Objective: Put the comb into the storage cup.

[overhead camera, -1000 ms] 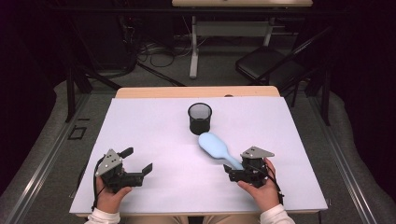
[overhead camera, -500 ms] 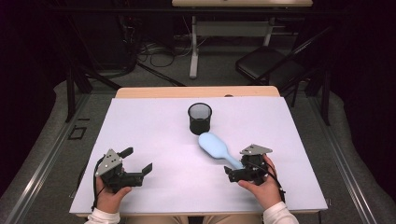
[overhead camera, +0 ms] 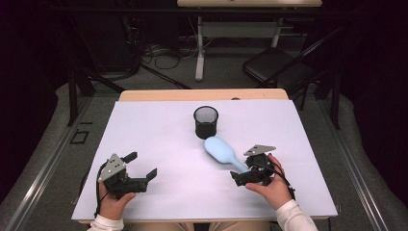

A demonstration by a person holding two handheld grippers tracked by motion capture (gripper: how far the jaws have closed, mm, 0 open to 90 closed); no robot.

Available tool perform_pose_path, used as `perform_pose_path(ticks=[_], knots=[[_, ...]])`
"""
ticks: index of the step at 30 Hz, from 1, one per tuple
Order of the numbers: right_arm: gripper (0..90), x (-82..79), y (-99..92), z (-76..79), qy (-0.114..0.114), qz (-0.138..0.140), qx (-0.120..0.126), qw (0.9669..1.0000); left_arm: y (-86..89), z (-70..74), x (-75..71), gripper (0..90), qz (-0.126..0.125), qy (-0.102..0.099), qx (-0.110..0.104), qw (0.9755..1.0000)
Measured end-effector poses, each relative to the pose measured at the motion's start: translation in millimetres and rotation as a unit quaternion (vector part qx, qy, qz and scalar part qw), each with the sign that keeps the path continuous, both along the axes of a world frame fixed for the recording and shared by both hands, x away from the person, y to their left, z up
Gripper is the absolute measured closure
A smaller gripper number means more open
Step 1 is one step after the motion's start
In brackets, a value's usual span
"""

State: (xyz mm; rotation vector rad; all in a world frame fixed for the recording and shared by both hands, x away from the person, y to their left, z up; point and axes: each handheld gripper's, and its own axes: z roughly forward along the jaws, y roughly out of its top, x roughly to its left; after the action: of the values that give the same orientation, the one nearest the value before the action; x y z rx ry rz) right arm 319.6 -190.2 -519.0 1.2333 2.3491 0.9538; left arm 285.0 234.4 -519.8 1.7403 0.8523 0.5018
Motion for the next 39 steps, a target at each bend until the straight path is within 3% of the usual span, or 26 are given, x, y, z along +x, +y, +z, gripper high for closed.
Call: perform_pose_path(ticks=[8, 18, 34, 39], knots=[[0.0, 4.7, 3.2, 3.9, 0.010, 0.018, -0.030, 0.9993, 0.2, 0.2, -0.2, 2.3, 0.000, -0.001, 0.000, 1.0000], [0.0, 13.2, 4.6, 6.7, 0.021, 0.027, -0.049, 0.9982, 0.0, 0.0, 0.0, 2.2, 0.000, -0.001, 0.000, 1.0000], [0.0, 32.3, 10.3, -1.6, 0.049, 0.032, -0.057, 0.9966, 0.0, 0.1, 0.0, 2.2, 0.001, -0.001, 0.000, 1.0000], [0.0, 36.3, 13.9, -4.8, 0.049, 0.035, -0.061, 0.9963, 0.2, 0.0, 0.0, 2.2, 0.002, 0.000, 0.000, 1.0000]])
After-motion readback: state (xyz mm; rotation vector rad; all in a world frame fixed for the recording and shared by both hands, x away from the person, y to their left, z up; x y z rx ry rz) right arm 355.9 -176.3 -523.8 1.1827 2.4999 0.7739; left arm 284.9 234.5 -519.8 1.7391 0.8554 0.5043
